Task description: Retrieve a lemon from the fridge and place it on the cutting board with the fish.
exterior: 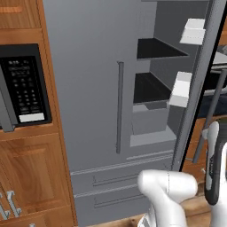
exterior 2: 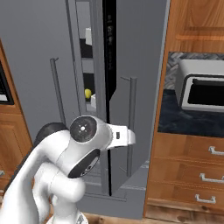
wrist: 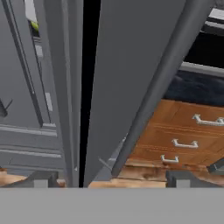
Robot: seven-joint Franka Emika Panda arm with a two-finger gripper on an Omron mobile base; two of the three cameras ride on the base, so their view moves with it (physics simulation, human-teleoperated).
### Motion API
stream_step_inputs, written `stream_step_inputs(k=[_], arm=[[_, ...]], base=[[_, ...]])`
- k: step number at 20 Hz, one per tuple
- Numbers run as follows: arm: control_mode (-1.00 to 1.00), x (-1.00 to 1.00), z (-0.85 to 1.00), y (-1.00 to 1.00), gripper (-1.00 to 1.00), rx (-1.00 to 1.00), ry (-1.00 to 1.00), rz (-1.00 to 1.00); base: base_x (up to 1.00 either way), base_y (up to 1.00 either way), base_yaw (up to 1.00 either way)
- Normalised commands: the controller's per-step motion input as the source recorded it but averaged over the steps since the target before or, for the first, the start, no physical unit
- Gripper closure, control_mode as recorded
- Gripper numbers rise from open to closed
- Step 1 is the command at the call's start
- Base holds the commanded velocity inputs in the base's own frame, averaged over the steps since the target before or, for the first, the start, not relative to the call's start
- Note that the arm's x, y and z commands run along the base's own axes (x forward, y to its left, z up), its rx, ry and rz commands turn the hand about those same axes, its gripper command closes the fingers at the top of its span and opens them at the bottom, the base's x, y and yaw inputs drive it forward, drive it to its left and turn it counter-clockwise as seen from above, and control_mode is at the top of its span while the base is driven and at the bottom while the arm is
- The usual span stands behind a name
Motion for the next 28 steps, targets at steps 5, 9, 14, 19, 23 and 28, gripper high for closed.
stream_step_inputs(k=[5, 9, 14, 19, 23, 28], arm=[[-1.0, -0.03, 0.05, 0.99, -1.0, -0.31, 0.35, -0.17], [-1.0, 0.0, -0.06, 1.0, -1.0, -0.31, 0.28, -0.18], [-1.0, 0.0, -0.01, 0.57, -1.0, -0.37, 0.27, -0.22], [-1.0, 0.33, -0.02, -0.01, -1.0, -0.36, 0.41, -0.1], [-1.0, 0.54, -0.32, -0.17, -1.0, -0.18, 0.52, 0.0], [-1.0, 0.12, -0.4, -0.02, -1.0, -0.09, 0.31, 0.0]], base=[[0.0, 0.0, 0.0], [0.0, 0.0, 0.0], [0.0, 0.0, 0.0], [0.0, 0.0, 0.0], [0.0, 0.0, 0.0], [0.0, 0.0, 0.0]])
